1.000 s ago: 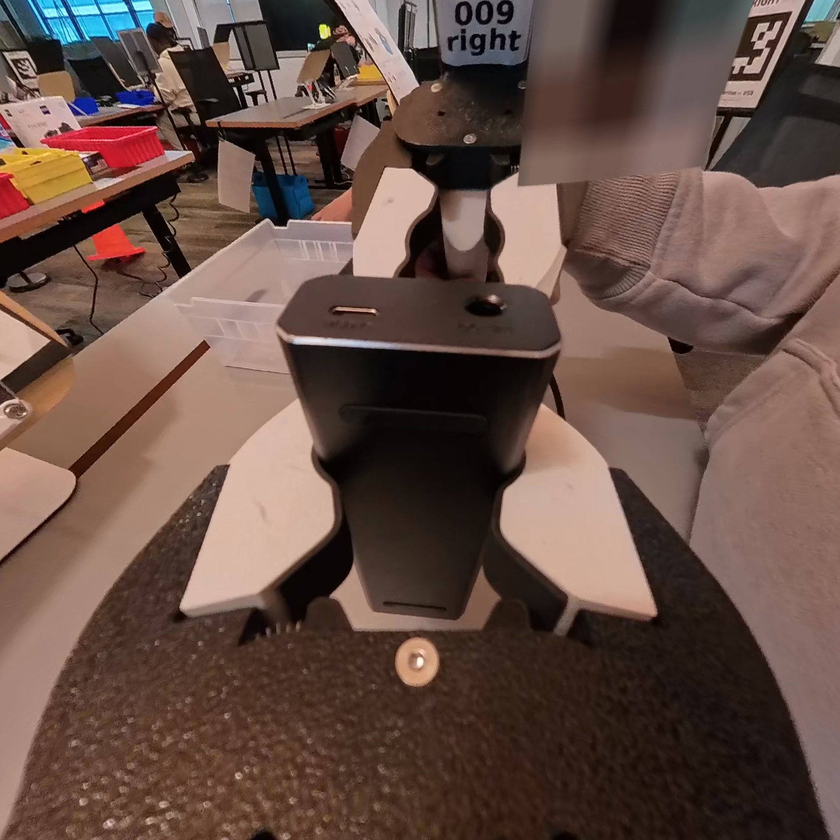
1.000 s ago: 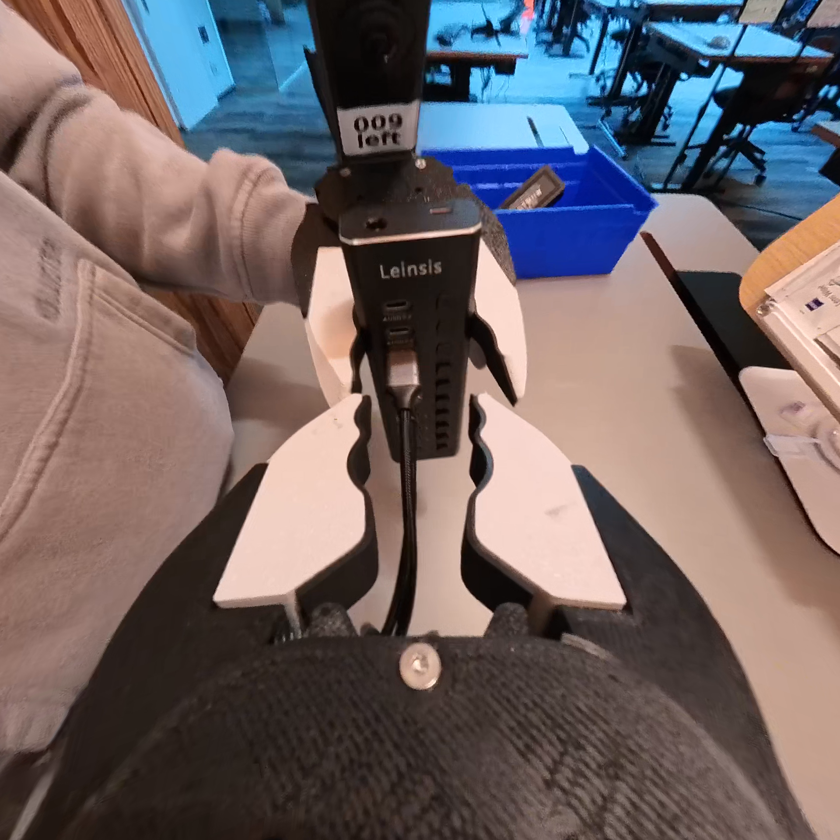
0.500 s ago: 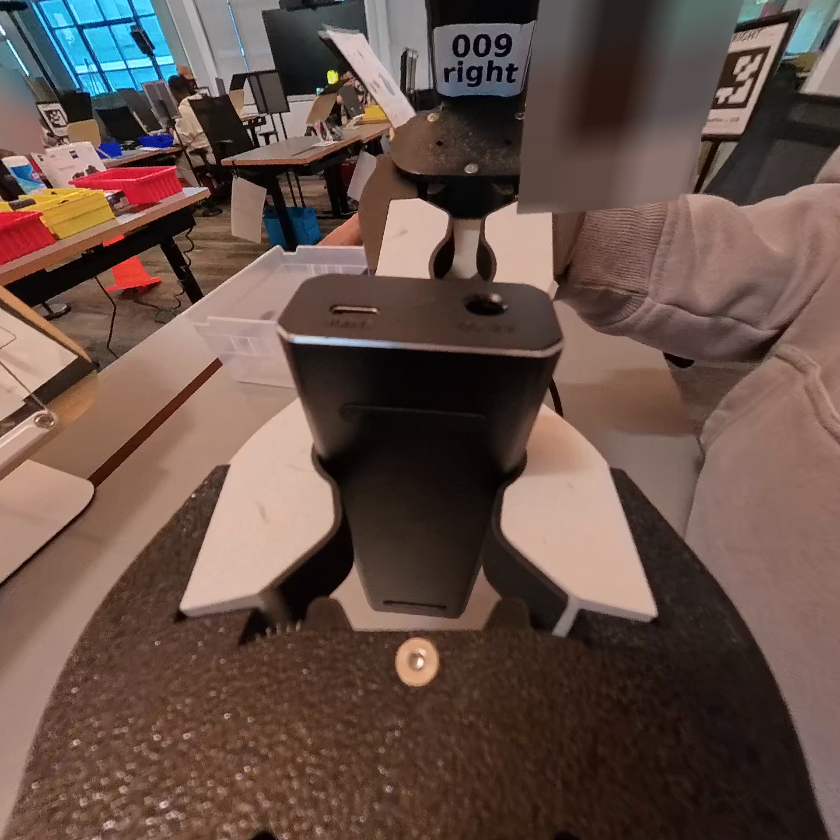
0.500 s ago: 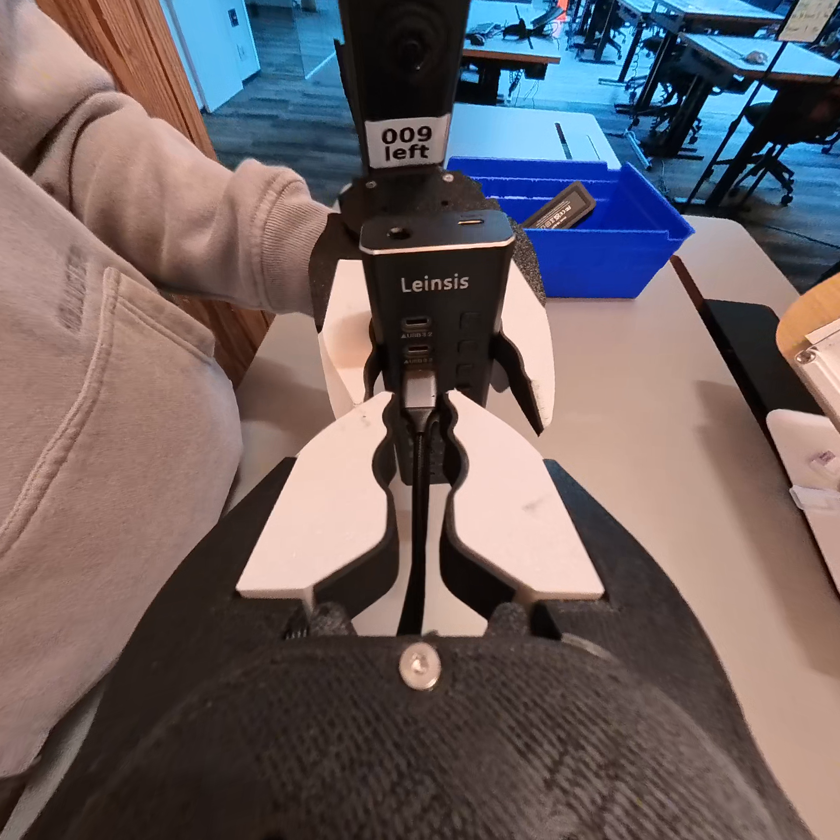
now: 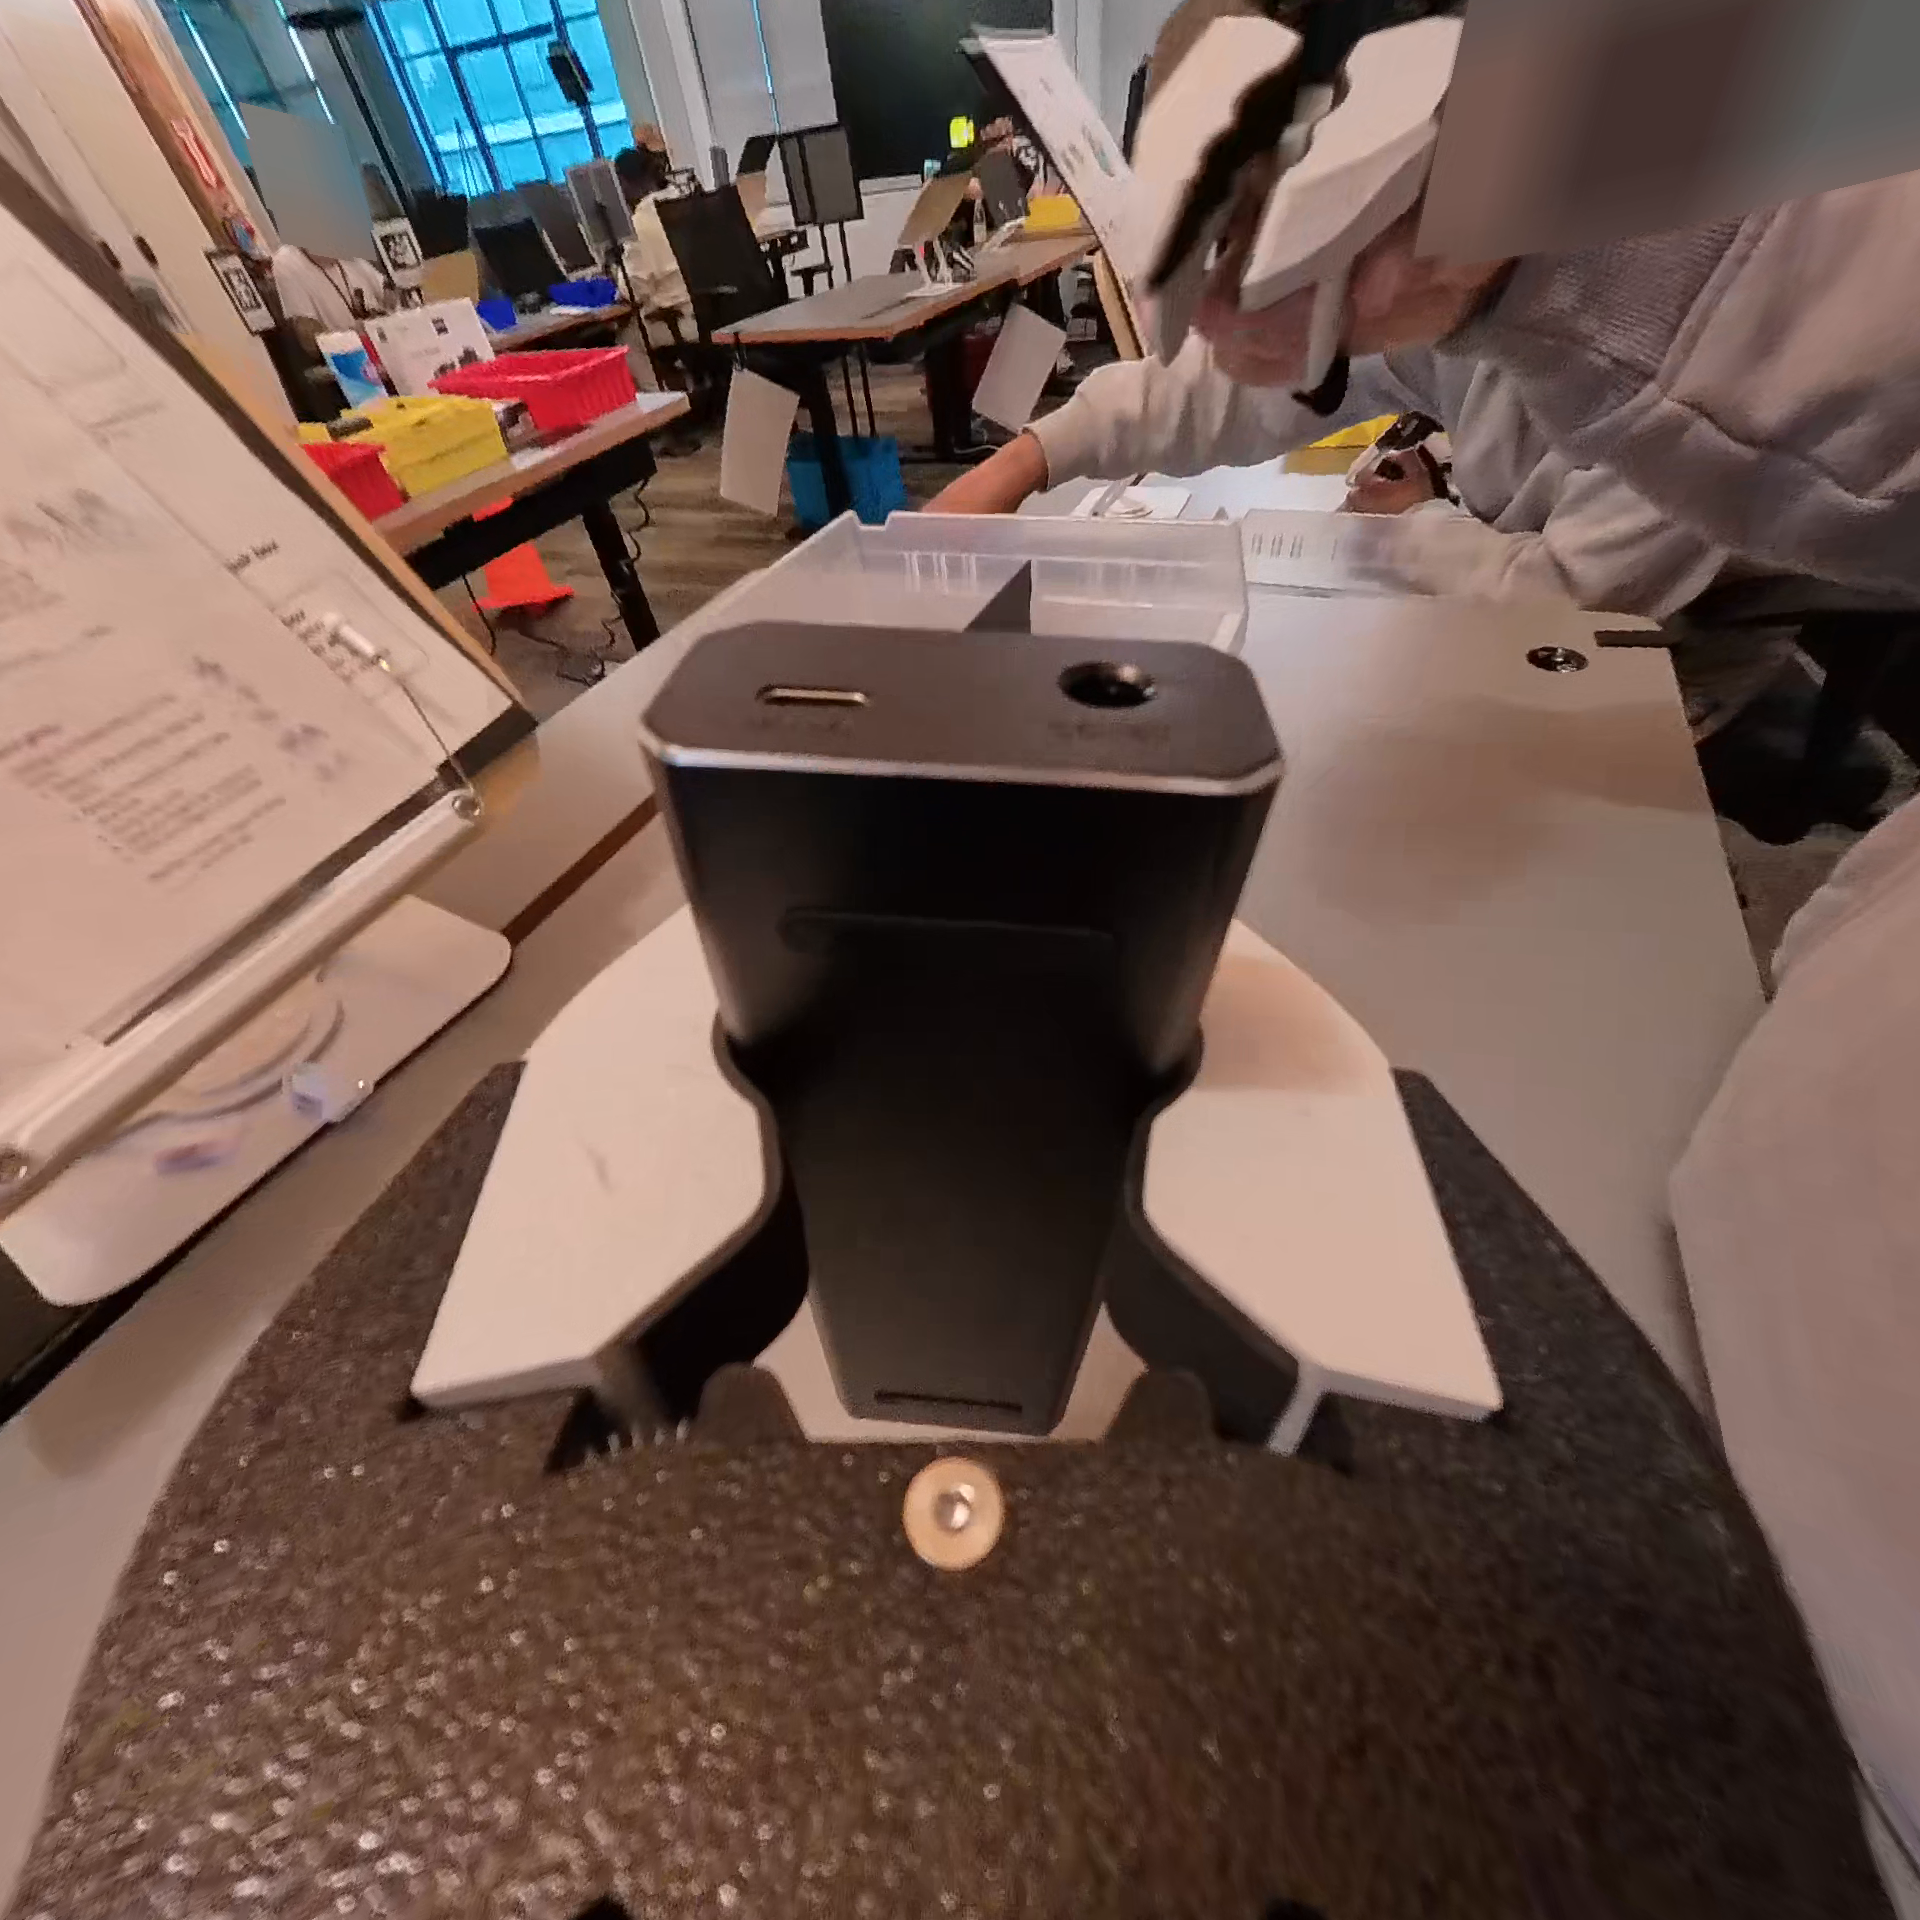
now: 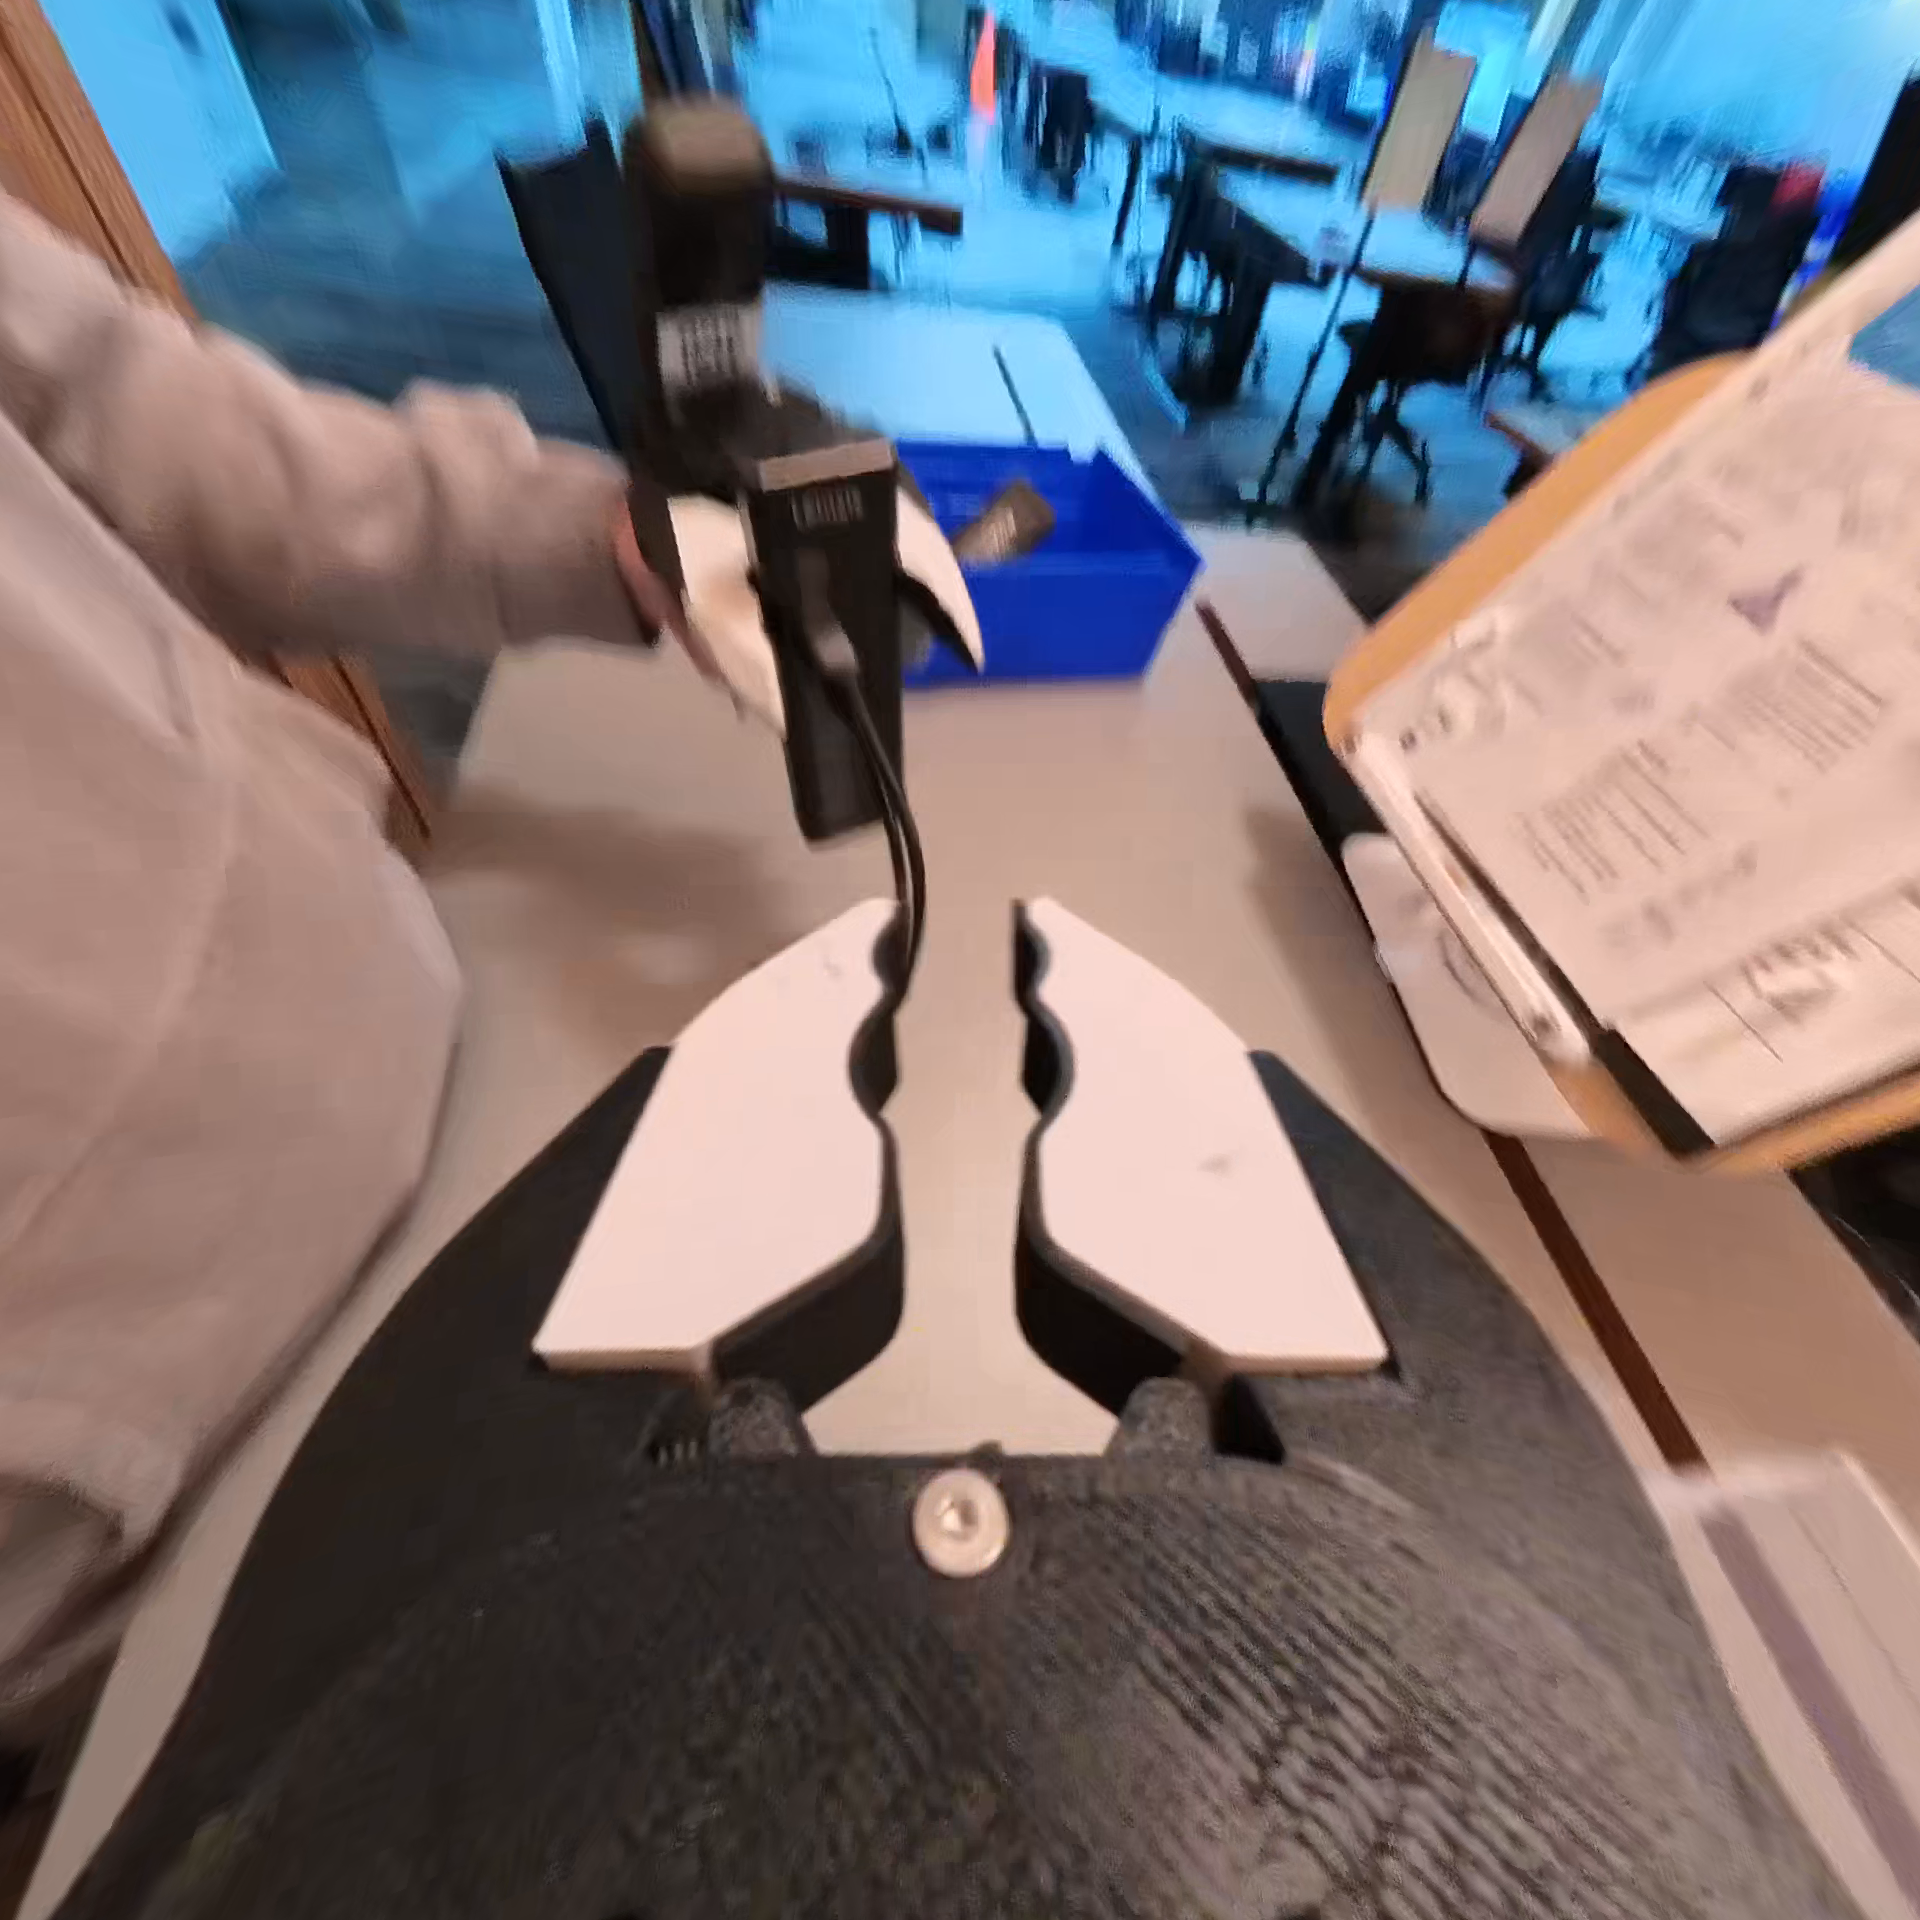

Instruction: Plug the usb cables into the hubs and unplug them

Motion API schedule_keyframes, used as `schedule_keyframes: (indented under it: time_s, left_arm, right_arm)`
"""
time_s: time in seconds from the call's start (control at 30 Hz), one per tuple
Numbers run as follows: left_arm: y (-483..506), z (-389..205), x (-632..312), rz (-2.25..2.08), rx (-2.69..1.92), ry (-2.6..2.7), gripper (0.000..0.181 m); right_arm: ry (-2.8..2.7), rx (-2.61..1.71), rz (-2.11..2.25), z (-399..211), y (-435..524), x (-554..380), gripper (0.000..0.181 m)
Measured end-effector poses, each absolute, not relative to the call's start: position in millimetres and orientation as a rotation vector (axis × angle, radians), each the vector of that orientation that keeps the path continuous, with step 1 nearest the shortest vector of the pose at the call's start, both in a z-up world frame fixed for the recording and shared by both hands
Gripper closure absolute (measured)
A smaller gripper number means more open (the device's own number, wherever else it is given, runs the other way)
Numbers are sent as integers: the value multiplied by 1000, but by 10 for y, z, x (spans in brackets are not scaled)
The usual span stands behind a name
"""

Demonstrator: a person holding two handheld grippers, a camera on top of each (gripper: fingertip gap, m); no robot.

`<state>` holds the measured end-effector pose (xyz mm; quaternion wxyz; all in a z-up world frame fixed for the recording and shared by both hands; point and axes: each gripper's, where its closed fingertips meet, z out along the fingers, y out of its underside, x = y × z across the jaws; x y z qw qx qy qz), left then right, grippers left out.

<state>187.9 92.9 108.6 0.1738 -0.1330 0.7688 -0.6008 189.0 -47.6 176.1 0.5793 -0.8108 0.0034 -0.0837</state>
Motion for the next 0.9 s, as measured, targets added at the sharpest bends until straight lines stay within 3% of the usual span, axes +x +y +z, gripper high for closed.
schedule_keyframes:
  time_s: [0.03,0.13,0.4,0.9]
  left_arm:
    - [864,1088,1871,-1716,-363,2177,110]
    - [639,1112,1806,-1812,-324,2157,110]
    - [366,1038,1689,-1869,-259,2213,110]
    - [215,947,1658,-1923,-257,2282,110]
  right_arm:
    - [-2,-1861,-170,1777,-319,1834,153]
    - [-52,-1860,-221,1549,125,1765,141]
    - [-126,-1902,-89,1178,516,1525,166]
    - [-66,-1866,0,1078,409,1488,163]
